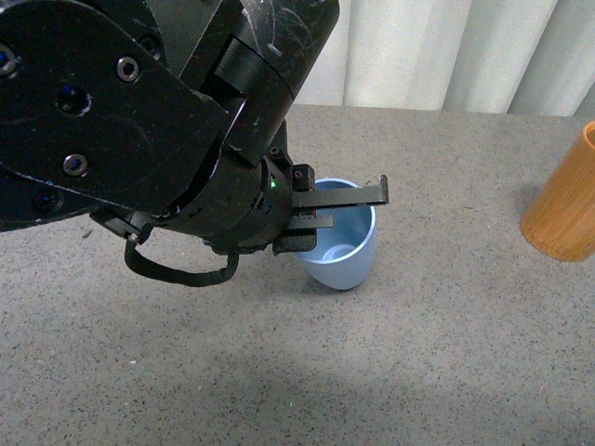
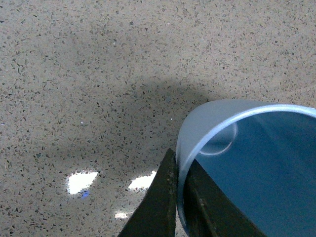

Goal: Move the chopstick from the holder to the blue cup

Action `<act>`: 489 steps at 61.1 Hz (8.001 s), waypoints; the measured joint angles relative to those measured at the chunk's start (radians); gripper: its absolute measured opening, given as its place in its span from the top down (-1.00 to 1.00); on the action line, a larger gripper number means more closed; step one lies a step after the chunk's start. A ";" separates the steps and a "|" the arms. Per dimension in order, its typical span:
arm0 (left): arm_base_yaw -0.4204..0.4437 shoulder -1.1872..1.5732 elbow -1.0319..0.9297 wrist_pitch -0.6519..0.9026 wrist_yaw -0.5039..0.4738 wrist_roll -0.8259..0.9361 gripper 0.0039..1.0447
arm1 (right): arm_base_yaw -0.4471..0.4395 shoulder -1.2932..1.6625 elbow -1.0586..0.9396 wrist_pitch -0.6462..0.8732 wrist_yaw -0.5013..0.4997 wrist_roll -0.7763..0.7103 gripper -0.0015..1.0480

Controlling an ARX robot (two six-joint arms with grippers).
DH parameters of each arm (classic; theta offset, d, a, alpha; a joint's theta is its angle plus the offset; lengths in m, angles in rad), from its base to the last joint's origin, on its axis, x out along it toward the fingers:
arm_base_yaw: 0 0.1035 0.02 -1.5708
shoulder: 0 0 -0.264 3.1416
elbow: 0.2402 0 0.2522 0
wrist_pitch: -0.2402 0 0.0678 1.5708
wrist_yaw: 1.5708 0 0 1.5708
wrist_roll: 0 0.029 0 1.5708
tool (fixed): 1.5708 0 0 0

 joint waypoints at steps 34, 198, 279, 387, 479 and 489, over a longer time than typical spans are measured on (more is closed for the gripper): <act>-0.027 0.012 0.034 -0.018 -0.010 0.002 0.50 | 0.000 0.000 0.000 0.000 0.000 0.000 -0.82; 0.586 -1.936 -0.948 -0.108 0.151 0.494 -0.88 | -0.237 1.498 0.745 0.357 0.091 0.114 -0.82; 0.586 -1.936 -0.948 -0.108 0.151 0.494 -0.88 | -0.097 1.977 1.030 0.492 0.039 0.214 -0.82; 0.586 -1.936 -0.948 -0.108 0.151 0.494 -0.88 | 0.009 1.531 1.043 0.602 0.021 0.184 0.97; 0.586 -1.936 -0.948 -0.108 0.151 0.494 -0.88 | 0.425 1.806 0.790 0.840 0.136 0.390 0.30; 0.586 -1.936 -0.948 -0.108 0.151 0.494 -0.88 | 0.409 1.762 0.779 0.822 0.192 0.388 -0.21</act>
